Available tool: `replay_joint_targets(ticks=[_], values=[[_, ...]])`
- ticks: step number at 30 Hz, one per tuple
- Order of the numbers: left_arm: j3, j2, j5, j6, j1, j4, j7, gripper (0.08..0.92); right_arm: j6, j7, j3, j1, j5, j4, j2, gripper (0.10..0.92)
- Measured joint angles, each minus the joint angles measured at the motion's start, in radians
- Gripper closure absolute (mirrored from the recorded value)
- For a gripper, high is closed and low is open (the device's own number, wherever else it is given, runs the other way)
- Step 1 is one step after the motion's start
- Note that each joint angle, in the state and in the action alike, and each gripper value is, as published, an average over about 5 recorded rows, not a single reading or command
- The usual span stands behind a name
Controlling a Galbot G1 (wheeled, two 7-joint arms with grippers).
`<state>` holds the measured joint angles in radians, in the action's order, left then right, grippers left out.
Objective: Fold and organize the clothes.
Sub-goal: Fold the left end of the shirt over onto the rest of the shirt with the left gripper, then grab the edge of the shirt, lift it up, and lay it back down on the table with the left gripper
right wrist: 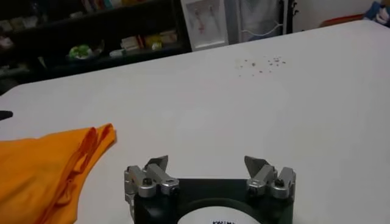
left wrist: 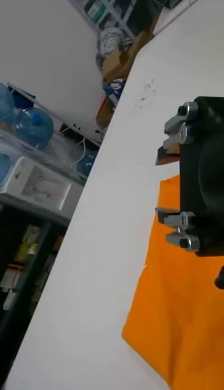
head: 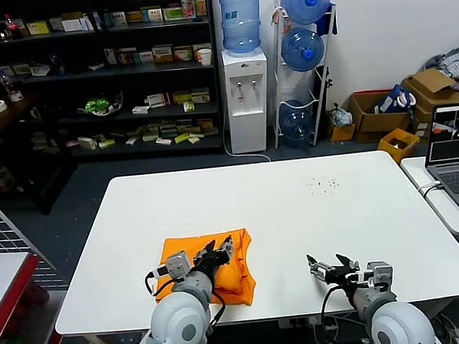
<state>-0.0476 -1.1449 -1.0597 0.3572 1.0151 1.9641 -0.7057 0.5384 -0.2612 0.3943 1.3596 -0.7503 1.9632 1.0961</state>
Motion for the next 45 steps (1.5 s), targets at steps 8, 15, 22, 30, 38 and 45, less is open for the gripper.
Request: replay_joint_targets(ticks=[8, 15, 22, 30, 38, 45], values=[[0.116, 0.159, -0.010, -0.015, 0.085, -0.010, 0.113, 0.198, -0.002, 0.003, -0.010, -0.004, 0.002, -0.002, 0.004, 0.203], [0.183, 0.287, -0.006, -0.040, 0.155, -0.069, 0.273, 0.177, -0.002, 0.004, -0.011, -0.003, 0.003, -0.004, 0.001, 0.203], [0.198, 0.323, 0.018, -0.065, 0.166, -0.139, 0.390, 0.177, -0.002, 0.004, -0.007, 0.002, 0.002, -0.005, 0.004, 0.203], [0.199, 0.298, 0.065, -0.098, 0.149, -0.209, 0.454, 0.177, -0.002, 0.003, -0.011, -0.003, 0.002, -0.013, 0.012, 0.203], [0.197, 0.257, 0.108, -0.123, 0.144, -0.258, 0.474, 0.177, -0.001, 0.001, -0.016, -0.008, 0.002, -0.020, 0.013, 0.203], [0.192, 0.228, 0.133, -0.139, 0.139, -0.285, 0.476, 0.205, -0.001, 0.000, -0.017, -0.006, 0.001, -0.022, 0.012, 0.203]])
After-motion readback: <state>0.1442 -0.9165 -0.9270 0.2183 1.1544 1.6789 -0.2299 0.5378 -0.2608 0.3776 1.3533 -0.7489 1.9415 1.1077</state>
